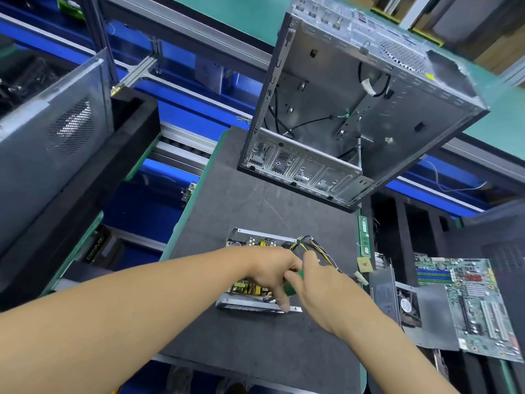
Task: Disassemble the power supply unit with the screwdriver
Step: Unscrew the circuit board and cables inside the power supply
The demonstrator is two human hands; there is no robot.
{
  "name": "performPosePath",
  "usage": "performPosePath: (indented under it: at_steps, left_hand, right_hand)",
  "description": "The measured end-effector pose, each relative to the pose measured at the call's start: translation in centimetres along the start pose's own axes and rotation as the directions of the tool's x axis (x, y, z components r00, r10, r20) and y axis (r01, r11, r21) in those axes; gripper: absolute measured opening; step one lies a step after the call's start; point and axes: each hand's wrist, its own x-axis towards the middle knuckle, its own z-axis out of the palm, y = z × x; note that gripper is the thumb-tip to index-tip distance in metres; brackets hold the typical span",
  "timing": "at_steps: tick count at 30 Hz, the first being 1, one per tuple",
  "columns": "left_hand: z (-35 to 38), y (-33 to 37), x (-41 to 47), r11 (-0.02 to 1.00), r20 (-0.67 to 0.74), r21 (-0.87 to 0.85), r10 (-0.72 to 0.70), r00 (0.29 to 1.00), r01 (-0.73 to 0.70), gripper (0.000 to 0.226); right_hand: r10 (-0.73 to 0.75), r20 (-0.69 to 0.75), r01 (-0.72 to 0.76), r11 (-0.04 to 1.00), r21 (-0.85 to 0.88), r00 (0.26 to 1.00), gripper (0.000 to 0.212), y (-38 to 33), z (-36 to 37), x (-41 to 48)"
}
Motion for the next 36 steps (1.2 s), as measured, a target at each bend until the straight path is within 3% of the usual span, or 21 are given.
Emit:
performPosePath:
  at_steps: [5,8,14,19,23,25,30,36]
  left_hand:
    - [-1.2,-0.5,-0.5,1.000,0.057,-0.016,0.000,0.998,0.001,0.022]
    - [-0.8,-0.4,-0.2,0.999,0.001,0.045,-0.018,1.000,0.018,0.035]
    - [0.1,0.3,0.5,0.994,-0.033,0.108,0.001,0.999,0.003,0.041]
    - [-0.9,0.0,-0.1,0.999,0.048,0.036,-0.006,0.999,0.004,0.035]
    - [-1.0,0.1,-0.4,0.997,0.045,0.083,-0.010,0.999,0.006,0.023]
    - [-0.6,0.3,-0.4,0.991,0.009,0.135,0.024,1.000,-0.025,0.031]
    - [0.2,0.1,-0.2,0.992,-0.067,0.122,0.027,0.997,-0.018,0.036]
    - [-0.7,-0.4,-1.2,0.992,-0.067,0.124,0.036,0.997,-0.027,0.036]
  right_hand:
    - [-0.120,0.134,0.112,0.992,0.065,0.984,0.013,0.1,-0.7,-0.3]
    - [-0.117,0.220,0.102,0.991,0.081,0.968,0.019,0.4,-1.0,-0.3]
    - [0.052,0.080,-0.056,0.997,0.048,0.995,0.037,0.5,-0.7,0.2]
    - [-0.066,0.084,0.066,0.998,0.004,0.994,0.011,0.8,-0.4,0.3]
    - [-0.114,0.169,0.110,0.993,0.035,0.979,0.022,1.0,-0.6,0.0]
    - [-0.107,0.197,0.098,0.994,0.053,0.975,0.028,1.0,-0.5,-0.3]
    - [0.024,0.060,-0.031,0.992,0.120,0.998,0.038,0.6,0.0,-0.3]
    - [-0.050,-0.060,0.056,0.995,0.088,0.997,0.017,0.7,0.3,0.1]
